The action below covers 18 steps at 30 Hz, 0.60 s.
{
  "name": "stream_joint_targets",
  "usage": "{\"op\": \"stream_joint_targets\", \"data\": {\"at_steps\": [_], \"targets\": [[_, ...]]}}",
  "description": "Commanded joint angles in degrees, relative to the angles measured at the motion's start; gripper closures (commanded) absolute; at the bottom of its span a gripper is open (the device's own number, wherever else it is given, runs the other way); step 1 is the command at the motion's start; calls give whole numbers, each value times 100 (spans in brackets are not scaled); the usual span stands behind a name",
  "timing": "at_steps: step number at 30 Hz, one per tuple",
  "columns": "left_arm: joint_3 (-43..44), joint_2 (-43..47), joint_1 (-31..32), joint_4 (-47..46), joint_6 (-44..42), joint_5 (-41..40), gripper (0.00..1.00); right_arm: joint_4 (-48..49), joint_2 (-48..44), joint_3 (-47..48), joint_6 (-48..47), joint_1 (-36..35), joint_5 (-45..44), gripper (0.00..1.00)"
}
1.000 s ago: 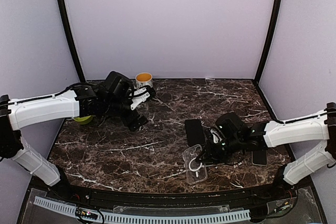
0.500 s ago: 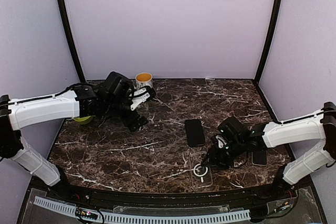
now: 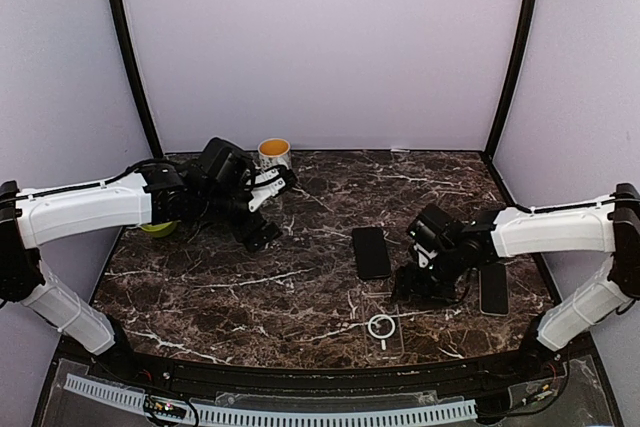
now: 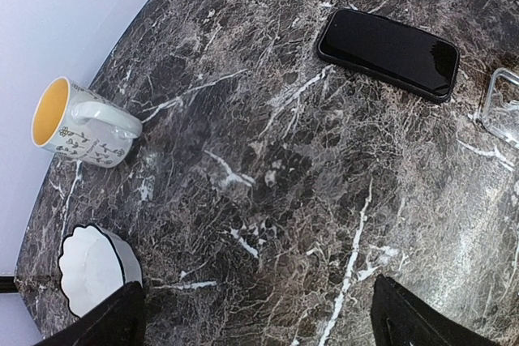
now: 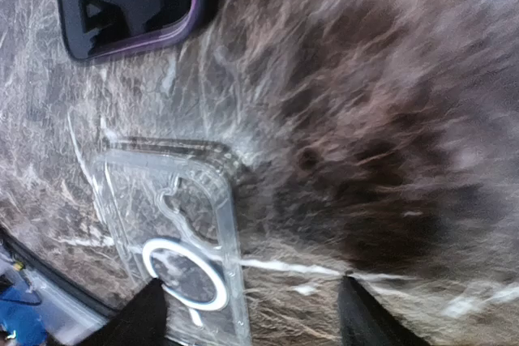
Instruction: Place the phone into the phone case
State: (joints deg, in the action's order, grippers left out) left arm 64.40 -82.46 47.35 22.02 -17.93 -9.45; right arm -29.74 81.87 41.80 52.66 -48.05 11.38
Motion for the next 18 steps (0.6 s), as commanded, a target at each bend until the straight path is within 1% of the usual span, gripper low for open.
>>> {"op": "stream_joint_targets", "data": {"at_steps": [1, 2, 4, 7, 10, 12, 14, 18], "targets": [[-81, 133, -28, 62, -43, 56, 1, -1845, -80, 1154, -378, 236, -2002, 7], [-85, 140, -32, 76, -37, 68, 1, -2018, -125, 1247, -372, 357, -2288, 2], [-88, 156, -40, 91, -35, 86, 1, -2056, -228, 1173, -414, 712, -2548, 2], [-102, 210, -28, 102, -35, 105, 1, -1867, -347, 781, -576, 1502, -2750, 1], [-111, 247, -26, 123, -35, 145, 1, -1345, -380, 357, -1037, 2511, -2232, 1], [-106, 269, -26, 145, -37, 167, 1, -1328, -306, 276, -1195, 3099, -2256, 2], [-99, 311, -30, 166, -43, 182, 1, -1404, -257, 306, -1321, 3529, -2378, 1], [-111, 425, -32, 222, -42, 215, 1, -1451, -221, 215, -1595, 3904, -1857, 2]]}}
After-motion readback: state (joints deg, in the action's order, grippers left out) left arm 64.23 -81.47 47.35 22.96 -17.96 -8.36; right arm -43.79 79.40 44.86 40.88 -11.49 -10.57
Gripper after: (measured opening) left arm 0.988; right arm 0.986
